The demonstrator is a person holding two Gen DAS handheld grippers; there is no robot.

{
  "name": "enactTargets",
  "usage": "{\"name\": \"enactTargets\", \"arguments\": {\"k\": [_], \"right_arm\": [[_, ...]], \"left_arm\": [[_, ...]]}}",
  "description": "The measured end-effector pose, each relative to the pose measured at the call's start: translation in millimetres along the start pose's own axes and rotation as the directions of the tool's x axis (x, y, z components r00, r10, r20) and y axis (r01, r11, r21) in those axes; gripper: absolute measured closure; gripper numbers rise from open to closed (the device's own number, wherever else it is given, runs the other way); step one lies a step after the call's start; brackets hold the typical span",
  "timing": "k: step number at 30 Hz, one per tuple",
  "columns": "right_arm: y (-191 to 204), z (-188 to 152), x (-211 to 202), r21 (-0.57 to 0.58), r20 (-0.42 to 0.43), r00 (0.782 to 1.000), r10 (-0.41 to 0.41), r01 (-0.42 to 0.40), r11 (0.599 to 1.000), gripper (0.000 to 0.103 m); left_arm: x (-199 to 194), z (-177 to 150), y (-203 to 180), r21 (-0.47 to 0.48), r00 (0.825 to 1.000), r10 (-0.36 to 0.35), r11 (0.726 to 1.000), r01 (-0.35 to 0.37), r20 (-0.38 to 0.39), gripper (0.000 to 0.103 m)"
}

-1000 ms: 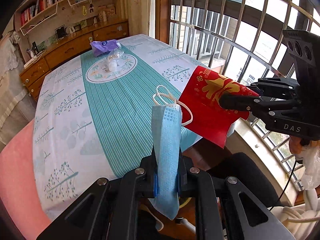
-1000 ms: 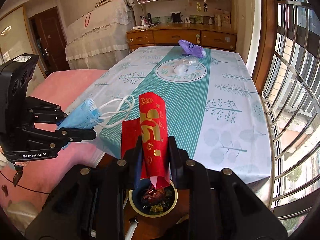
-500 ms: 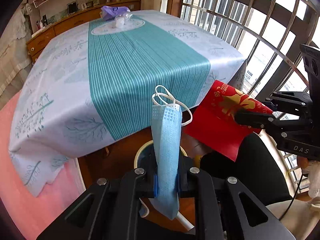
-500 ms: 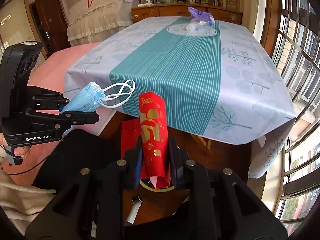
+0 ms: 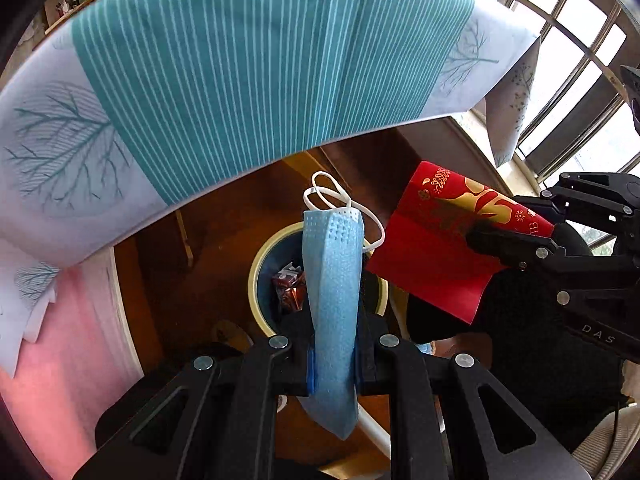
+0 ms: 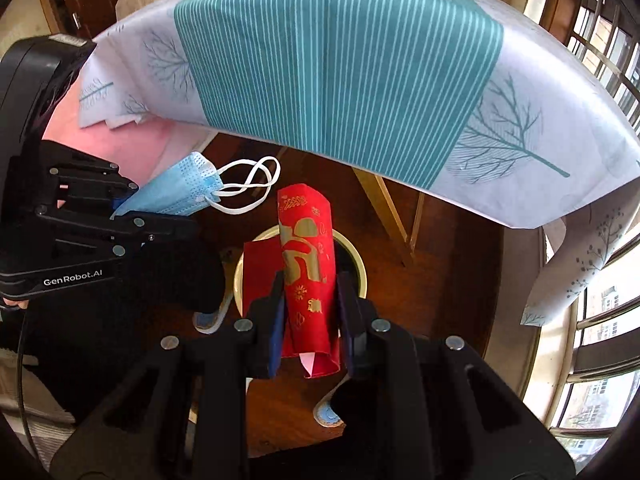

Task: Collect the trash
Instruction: 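Carry the blue mask and red envelope down over the bin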

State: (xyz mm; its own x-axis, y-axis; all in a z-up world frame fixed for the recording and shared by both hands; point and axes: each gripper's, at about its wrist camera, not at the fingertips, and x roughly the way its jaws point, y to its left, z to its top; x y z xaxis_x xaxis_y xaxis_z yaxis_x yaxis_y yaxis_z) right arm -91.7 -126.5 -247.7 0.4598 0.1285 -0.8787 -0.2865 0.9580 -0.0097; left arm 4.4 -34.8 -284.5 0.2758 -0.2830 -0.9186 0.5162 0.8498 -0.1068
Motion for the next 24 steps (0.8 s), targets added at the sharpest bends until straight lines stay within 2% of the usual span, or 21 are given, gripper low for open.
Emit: {"name": "enactTargets", "arguments": {"k": [5, 8, 10, 17, 24], "right_arm": [[-3.0, 1.9, 46.4, 0.000, -0.056, 0.998, -0.007, 0.007, 1.000, 0.083], [-5.4, 4.3, 77.3, 0.015, -0.095, 0.995, -0.002, 0.004, 1.000, 0.083], [-7.8, 4.8, 97.4, 0.035, -0.118, 0.993, 0.008, -0.004, 0.999, 0.083], [-16.9, 5.0, 162.7, 0.081, -0.180, 0.983, 0.047, -0.033, 0.996, 0.083], [-36.0, 0.3, 213.6, 0.134, -0.213, 0.974, 0.081, -0.053, 0.990, 0.083]], "left_arm": [[54.9, -2.4, 4.7, -0.028, 0.995, -0.022, 0.999, 0.020, -0.092, 0.090], [90.2, -3.2, 8.9, -0.076, 0.984, -0.067, 0.996, 0.055, -0.167, 0.090], [107.8, -0.7, 11.1, -0.091, 0.979, -0.083, 0.994, 0.067, -0.188, 0.090], [157.3, 5.5, 13.6, -0.049, 0.981, -0.039, 0.998, 0.030, -0.193, 0.090], [196.1, 18.4, 37.2, -0.017, 0.980, -0.019, 1.000, 0.016, -0.197, 0.090]]}}
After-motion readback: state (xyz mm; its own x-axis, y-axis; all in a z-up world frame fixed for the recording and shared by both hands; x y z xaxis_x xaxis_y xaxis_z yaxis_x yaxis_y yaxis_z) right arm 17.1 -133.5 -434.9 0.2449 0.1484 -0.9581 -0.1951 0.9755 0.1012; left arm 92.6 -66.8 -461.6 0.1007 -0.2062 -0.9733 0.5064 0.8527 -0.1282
